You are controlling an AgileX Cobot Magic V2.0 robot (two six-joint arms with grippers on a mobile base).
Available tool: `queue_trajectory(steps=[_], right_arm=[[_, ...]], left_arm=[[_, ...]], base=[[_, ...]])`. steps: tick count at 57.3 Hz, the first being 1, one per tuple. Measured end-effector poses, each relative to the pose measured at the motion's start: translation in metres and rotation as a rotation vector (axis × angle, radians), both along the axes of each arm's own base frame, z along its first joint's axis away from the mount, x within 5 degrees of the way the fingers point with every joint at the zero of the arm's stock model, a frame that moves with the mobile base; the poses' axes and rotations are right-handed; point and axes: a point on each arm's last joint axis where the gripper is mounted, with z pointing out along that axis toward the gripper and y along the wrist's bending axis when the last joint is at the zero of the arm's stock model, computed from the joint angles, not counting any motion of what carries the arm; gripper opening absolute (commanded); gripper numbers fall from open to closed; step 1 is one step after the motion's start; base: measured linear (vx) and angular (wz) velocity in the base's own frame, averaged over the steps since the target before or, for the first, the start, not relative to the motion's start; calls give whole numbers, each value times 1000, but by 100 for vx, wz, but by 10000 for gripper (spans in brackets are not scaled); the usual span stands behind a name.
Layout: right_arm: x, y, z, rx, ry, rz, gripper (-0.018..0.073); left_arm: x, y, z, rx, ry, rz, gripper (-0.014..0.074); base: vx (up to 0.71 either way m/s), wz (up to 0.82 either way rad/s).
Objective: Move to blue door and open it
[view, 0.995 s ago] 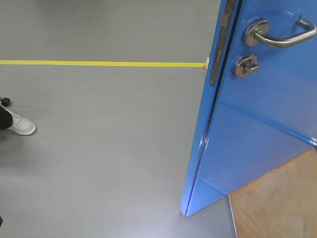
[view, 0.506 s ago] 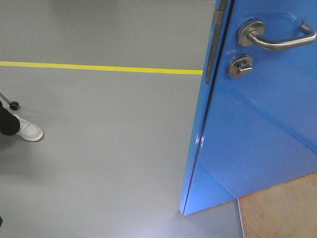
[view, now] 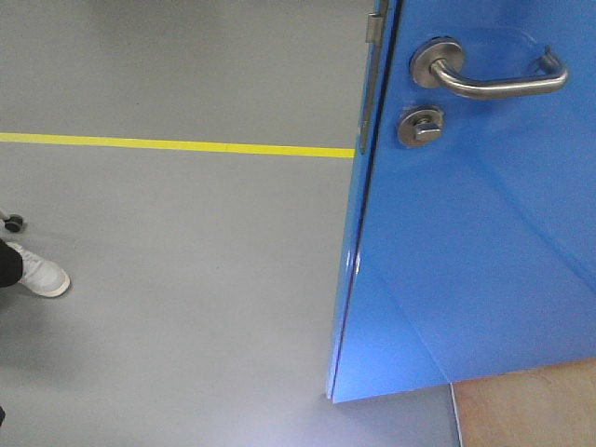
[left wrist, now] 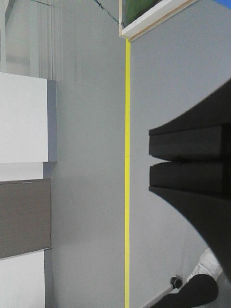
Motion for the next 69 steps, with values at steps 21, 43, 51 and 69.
queue_trajectory(steps=[21, 43, 51, 69], right_arm=[[0, 0, 0, 3, 2, 2, 12], [3, 0, -2, 2, 7, 1, 12], [5, 0, -4, 0, 11, 0, 12], [7, 0, -6, -4, 16, -2, 12]], left_arm=[[0, 0, 0, 0, 0, 0, 73], [0, 0, 0, 0, 0, 0, 73], [0, 0, 0, 0, 0, 0, 73], [0, 0, 0, 0, 0, 0, 73]], base=[[25, -5], [21, -3], [17, -1], [11, -2]])
